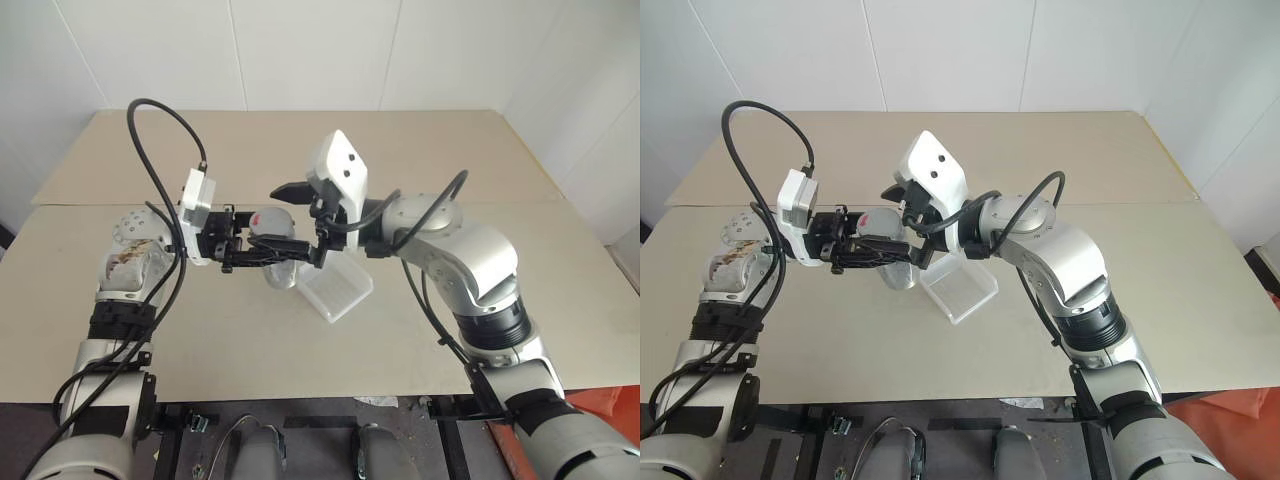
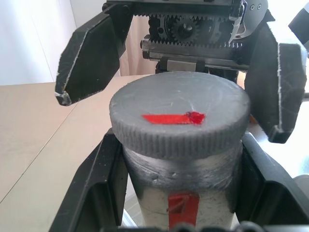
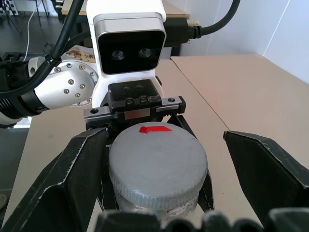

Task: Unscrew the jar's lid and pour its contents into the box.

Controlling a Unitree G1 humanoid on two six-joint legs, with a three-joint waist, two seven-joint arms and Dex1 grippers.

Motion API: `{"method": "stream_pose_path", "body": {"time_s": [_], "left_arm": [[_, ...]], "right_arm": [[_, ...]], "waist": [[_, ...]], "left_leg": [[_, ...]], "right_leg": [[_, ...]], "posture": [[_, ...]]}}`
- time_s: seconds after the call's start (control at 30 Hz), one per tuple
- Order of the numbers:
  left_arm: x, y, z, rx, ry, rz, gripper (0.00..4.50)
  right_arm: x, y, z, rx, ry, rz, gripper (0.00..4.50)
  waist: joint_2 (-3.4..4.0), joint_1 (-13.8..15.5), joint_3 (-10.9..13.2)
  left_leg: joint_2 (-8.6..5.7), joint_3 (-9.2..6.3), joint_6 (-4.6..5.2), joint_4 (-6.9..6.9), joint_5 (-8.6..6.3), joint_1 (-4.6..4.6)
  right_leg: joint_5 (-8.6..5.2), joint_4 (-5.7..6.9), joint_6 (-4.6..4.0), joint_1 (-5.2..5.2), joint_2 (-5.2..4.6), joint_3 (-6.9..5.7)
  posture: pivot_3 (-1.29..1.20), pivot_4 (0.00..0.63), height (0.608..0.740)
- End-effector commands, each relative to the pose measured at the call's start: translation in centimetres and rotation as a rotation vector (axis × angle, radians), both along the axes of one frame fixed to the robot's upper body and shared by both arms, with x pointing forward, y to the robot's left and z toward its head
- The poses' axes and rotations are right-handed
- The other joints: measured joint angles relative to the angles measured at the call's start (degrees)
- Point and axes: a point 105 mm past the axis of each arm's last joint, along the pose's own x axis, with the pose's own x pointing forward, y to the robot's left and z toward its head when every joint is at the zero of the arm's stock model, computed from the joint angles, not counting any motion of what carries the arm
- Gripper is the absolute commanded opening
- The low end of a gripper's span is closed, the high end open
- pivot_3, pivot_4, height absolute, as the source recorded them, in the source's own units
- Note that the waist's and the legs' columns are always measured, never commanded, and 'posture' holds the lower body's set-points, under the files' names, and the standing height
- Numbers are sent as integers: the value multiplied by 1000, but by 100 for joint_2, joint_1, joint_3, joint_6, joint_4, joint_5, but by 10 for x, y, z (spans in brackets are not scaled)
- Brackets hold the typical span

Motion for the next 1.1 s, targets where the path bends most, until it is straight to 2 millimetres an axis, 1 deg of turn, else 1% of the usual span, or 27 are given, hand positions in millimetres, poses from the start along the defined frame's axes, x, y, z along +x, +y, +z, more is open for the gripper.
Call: {"method": "stream_pose_path", "body": {"time_s": [0.03,0.1,0.2,0.23,0.37,0.53,0.7,0.8,0.9,0.97,1.03,1.1], "left_arm": [[-4,1,11,7,-68,-1,2433],[-4,1,11,7,-69,-1,2433],[-4,1,11,9,-70,0,2433],[-4,1,11,10,-71,1,2433],[-4,2,11,11,-72,2,2433],[-5,2,7,21,-67,0,2433],[-6,3,-3,56,-67,-2,2433],[-5,2,-2,47,-71,1,2433],[-4,3,0,35,-78,17,2433],[-2,6,3,25,-86,40,2433],[-1,9,7,9,-95,72,2433],[1,12,10,-5,-107,100,2433]], "right_arm": [[-4,-1,11,15,-37,15,4293],[-4,-1,11,15,-37,18,3902],[-4,-1,11,11,-32,21,2893],[-4,0,11,11,-31,22,2750],[-4,0,11,12,-30,22,2749],[-1,-3,18,44,4,8,2749],[1,-13,30,89,37,7,2749],[5,-22,39,111,25,-18,2749],[14,-36,45,137,-8,-95,2749],[23,-54,45,145,-56,-178,2749],[33,-78,38,138,-80,-282,2749],[40,-100,24,101,-110,-372,2749]], "waist": [[0,1,0],[0,0,0],[0,0,0],[0,0,0],[0,1,0],[0,-8,0],[0,1,0],[0,7,0],[0,6,0],[0,9,0],[-1,33,0],[-1,41,0]], "left_leg": [[0,0,0,0,0,0],[0,0,0,0,0,0],[0,0,0,0,0,0],[0,0,0,0,0,0],[0,0,0,0,0,0],[0,0,0,0,0,0],[0,0,0,0,0,0],[0,0,0,-1,0,0],[-1,0,0,-1,0,0],[0,1,0,-1,0,0],[-1,-1,0,-1,0,0],[-6,0,0,0,0,-2]], "right_leg": [[0,0,0,0,0,0],[0,0,0,0,0,0],[0,0,0,0,0,0],[0,0,0,0,0,0],[0,0,0,0,0,0],[0,0,0,0,0,0],[0,0,0,0,0,0],[0,0,0,0,-1,0],[0,-1,0,1,-1,-1],[0,0,0,1,-1,-1],[0,-2,0,3,-1,-2],[0,-3,1,6,-8,-3]], "posture": [[0,150,740],[0,150,740],[0,150,740],[0,150,740],[0,150,740],[0,150,740],[0,150,740],[0,150,740],[0,150,740],[0,150,740],[0,150,740],[0,150,740]]}}
